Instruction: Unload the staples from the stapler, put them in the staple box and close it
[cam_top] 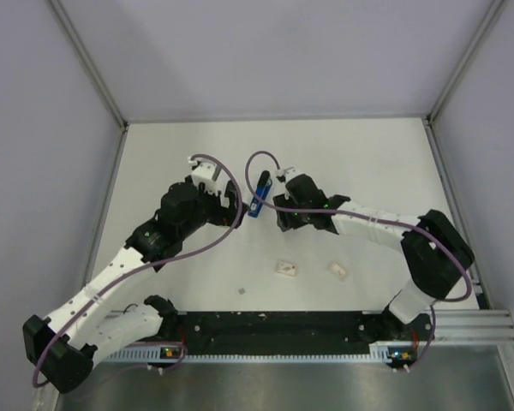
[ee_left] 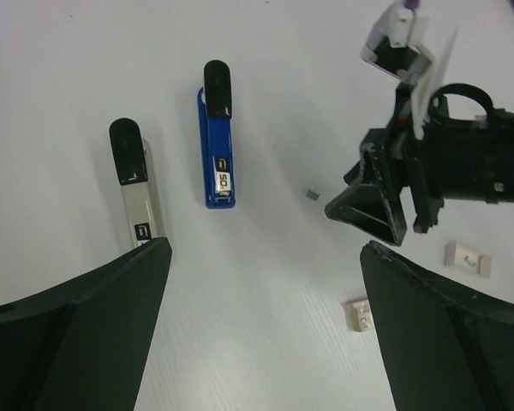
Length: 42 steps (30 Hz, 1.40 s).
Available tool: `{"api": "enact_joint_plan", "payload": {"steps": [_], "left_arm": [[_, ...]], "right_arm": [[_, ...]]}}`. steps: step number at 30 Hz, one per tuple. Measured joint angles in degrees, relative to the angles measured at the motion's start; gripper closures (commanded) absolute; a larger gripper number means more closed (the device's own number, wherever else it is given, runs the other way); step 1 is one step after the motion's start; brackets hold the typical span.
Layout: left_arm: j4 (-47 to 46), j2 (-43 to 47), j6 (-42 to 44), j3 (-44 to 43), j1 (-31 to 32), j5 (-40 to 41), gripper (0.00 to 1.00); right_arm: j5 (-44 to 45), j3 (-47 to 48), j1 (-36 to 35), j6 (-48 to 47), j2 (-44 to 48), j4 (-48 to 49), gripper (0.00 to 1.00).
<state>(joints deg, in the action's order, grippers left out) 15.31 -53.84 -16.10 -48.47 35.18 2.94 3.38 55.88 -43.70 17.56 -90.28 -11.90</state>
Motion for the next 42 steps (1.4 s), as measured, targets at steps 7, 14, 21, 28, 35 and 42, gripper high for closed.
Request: {"api": "enact_joint_plan", "payload": {"steps": [7, 14, 21, 28, 35, 42], "left_arm": [[0.24, 6.32, 1.14, 5.57, 0.00, -5.55, 0.02], [2.51, 8.11, 1.09, 5.81, 0.02, -8.46, 0.02], [4.44, 8.09, 1.25, 5.81, 0.02, -8.55, 0.02], [4.81, 8.09, 1.27, 5.81, 0.07, -8.72, 0.02], [4.90, 8.04, 1.27, 5.81, 0.07, -8.72, 0.02], [4.92, 7.89, 1.25, 5.81, 0.07, -8.72, 0.02]], "right_arm": [[1.49, 5.46, 0.00, -0.74, -8.22, -0.15, 0.53], [3.56, 8.98, 0.00, -1.40, -13.40, -1.55, 0.57], [4.17, 10.69, 0.00, -1.51, -16.04, -2.69, 0.60], [5.11, 10.99, 0.00, -1.57, -17.05, -3.08, 0.66], [5.66, 11.02, 0.00, -1.55, -17.14, -3.08, 0.73], [5.79, 11.02, 0.00, -1.53, -17.14, -3.08, 0.78]]}}
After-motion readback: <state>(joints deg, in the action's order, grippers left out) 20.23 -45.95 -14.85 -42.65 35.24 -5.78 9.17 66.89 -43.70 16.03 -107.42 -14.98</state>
